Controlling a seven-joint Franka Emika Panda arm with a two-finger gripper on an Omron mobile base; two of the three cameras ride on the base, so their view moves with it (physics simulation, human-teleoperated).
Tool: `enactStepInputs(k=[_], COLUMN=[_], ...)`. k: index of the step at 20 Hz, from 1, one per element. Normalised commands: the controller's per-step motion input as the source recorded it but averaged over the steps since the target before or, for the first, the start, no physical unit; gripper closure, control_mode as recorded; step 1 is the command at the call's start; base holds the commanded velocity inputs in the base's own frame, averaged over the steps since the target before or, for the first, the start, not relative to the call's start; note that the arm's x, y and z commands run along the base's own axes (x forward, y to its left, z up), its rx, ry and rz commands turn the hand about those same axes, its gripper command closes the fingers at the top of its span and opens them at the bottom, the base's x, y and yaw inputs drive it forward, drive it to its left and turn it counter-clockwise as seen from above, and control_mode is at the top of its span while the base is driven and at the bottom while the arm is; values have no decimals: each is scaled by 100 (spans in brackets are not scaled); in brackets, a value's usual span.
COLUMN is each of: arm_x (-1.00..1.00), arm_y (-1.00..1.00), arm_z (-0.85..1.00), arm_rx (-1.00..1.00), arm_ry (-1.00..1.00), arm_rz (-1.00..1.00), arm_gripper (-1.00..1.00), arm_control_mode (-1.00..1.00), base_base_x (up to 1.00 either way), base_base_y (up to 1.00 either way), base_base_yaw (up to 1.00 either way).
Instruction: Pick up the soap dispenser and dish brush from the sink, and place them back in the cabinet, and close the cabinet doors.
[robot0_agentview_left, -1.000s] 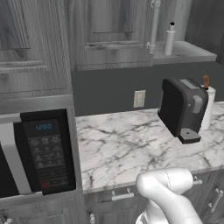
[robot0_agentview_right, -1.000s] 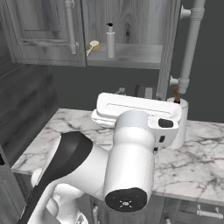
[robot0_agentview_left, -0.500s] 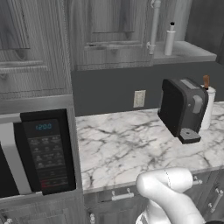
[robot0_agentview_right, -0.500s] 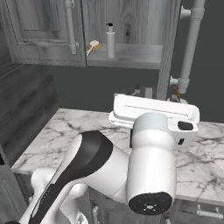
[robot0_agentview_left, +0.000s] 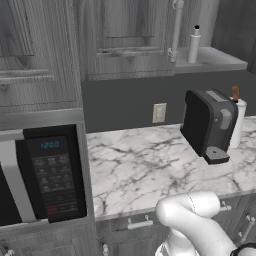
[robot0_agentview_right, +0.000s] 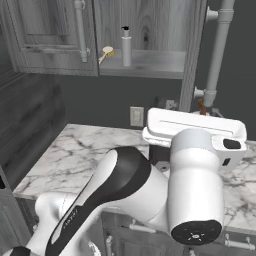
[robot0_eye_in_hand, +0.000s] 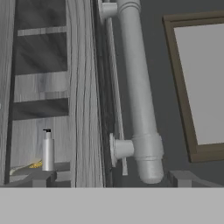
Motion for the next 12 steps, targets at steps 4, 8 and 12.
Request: enactStepInputs(k=[4, 8, 12], arm_x=[0, 0, 7], arm_y=[-31, -24, -11], arm_z=[0, -1, -6], arm_rx=[0, 0, 0], arm_ry=[0, 0, 0], arm_rz=[2, 7, 13], arm_gripper=[-100, -100, -100], arm_control_mode=[-100, -100, -100], base_base_x=[0, 0, 0], base_base_y=[0, 0, 0], base_base_yaw=[0, 0, 0])
